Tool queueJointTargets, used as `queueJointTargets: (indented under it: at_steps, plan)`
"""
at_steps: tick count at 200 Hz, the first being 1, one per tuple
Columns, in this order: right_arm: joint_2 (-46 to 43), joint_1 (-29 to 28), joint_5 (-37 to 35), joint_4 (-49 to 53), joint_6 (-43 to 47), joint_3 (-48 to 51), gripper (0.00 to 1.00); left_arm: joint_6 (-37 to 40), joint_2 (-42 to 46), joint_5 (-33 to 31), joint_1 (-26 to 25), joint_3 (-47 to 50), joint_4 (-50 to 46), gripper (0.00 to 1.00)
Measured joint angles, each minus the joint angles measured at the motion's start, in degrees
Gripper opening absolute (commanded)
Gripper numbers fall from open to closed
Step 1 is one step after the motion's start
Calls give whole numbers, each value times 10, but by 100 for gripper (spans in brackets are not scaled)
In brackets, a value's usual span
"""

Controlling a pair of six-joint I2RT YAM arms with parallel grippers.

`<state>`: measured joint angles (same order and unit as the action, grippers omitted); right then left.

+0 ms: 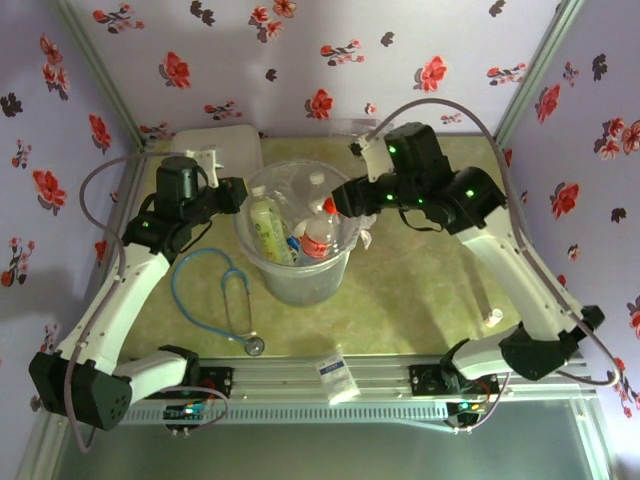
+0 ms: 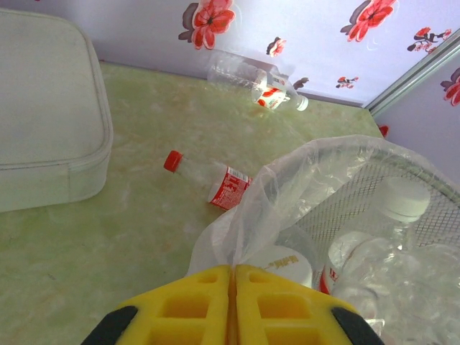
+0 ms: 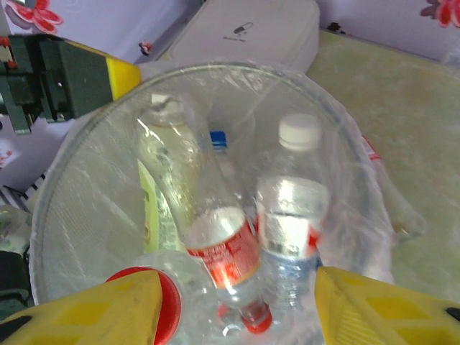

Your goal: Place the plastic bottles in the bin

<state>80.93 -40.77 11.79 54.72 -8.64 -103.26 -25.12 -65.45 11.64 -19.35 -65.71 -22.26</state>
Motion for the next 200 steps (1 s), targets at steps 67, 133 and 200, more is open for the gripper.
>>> queueJointTargets:
  at_steps: [67,133,200]
  plan:
    - [137,-27,40,-70,-26,-90,58,0,0,0,0,0,0,10]
    - [261,-43,71,-58,-41,-204,61,-3,0,0,0,0,0,10]
    - [290,-28,52,1,-52,-269,83,-7,-3,0,-2,0,6,10]
